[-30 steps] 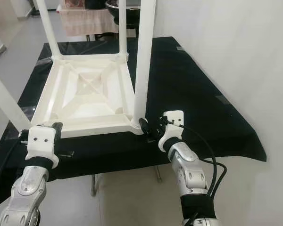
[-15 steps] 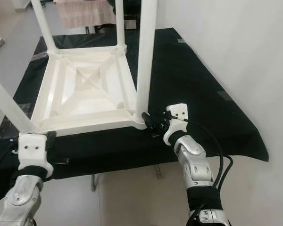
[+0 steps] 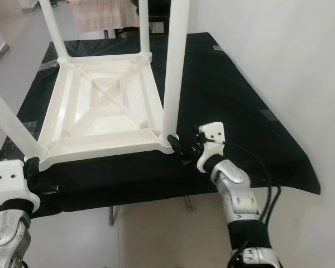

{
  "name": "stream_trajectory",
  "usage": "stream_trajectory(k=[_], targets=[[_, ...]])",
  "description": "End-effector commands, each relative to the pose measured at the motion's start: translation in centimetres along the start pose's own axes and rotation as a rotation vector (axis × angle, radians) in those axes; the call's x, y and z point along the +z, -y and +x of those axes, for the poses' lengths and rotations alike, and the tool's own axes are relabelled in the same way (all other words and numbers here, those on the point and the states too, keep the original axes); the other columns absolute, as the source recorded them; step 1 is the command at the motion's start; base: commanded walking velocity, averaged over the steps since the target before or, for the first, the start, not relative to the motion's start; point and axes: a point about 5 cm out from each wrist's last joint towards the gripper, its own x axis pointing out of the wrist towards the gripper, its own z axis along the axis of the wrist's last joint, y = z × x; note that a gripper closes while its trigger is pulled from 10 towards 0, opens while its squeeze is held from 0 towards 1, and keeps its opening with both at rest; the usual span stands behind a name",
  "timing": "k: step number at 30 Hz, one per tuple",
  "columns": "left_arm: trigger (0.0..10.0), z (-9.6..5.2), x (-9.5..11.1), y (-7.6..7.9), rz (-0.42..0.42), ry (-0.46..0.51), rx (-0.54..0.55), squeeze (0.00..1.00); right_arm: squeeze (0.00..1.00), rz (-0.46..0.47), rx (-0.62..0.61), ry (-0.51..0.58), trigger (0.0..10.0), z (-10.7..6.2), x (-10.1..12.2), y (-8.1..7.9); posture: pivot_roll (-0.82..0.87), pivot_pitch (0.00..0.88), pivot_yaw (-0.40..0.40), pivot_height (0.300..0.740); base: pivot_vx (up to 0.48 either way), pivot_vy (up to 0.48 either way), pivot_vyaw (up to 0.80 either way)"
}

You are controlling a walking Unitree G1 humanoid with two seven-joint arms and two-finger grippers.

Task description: Building children table

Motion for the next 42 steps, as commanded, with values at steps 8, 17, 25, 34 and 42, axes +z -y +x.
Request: stream_trajectory(k=[8,17,25,34,42], targets=[[10.0,-0.5,0.1,0.4,-0.030,0.030,-0.054,1.00,0.00,0.002,0.214,0.040,10.0,-2.0,1.6,0.1,0.09,0.093,-0.003,0.740,0.000,0.000,0.00],[10.0,-0.5,0.0,0.4,-0.040,0.045,-0.061,1.00,0.00,-0.044,0.228,0.044,10.0,-0.7,1.7,-1.2,0.10,0.089,-0.003,0.740,0.000,0.000,0.00],[10.0,0.5,0.2,-0.2,-0.064,0.067,-0.044,1.00,0.00,-0.049,0.204,0.051,10.0,-0.1,2.1,-1.3,0.09,0.084,-0.004,0.740,0.000,0.000,0.00],[10.0,1.2,-0.7,-1.7,-0.048,0.040,0.022,1.00,0.00,-0.055,0.018,0.080,10.0,1.5,2.5,-0.3,0.09,0.092,-0.006,0.740,0.000,0.000,0.00],[10.0,1.7,-1.2,-3.0,-0.045,0.037,0.069,0.00,0.00,-0.053,0.016,0.094,10.0,2.2,3.0,-0.5,0.08,0.101,-0.018,0.740,0.000,0.000,0.00]])
